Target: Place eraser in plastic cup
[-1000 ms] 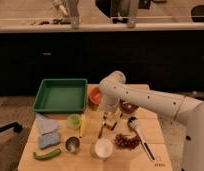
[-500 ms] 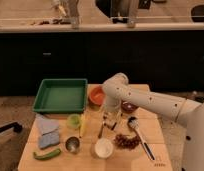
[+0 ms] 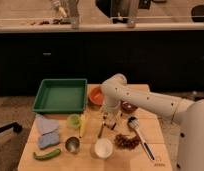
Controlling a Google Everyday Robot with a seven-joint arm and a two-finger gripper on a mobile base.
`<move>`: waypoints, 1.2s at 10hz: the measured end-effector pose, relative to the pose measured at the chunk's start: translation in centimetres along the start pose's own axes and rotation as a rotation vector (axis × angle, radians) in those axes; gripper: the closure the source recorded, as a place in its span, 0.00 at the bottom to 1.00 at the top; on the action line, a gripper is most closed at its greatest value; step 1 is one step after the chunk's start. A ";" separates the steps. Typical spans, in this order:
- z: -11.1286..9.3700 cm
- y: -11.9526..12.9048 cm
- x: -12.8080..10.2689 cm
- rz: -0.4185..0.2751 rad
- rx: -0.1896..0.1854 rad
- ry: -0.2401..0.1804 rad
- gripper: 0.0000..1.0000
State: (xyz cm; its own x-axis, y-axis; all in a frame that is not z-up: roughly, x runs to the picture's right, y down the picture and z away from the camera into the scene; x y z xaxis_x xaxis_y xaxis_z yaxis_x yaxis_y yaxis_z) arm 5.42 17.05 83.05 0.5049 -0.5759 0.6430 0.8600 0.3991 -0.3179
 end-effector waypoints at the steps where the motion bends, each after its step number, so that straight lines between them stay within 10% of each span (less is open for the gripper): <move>1: 0.2 0.2 0.1 -0.001 -0.005 -0.003 0.20; 12: 2.3 0.6 1.4 -0.006 -0.012 -0.062 0.20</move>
State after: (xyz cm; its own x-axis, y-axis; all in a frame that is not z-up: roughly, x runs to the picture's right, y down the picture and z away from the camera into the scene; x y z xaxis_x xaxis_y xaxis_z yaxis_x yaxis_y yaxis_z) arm 6.52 18.08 85.36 0.4949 -0.5326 0.6866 0.8638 0.3872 -0.3223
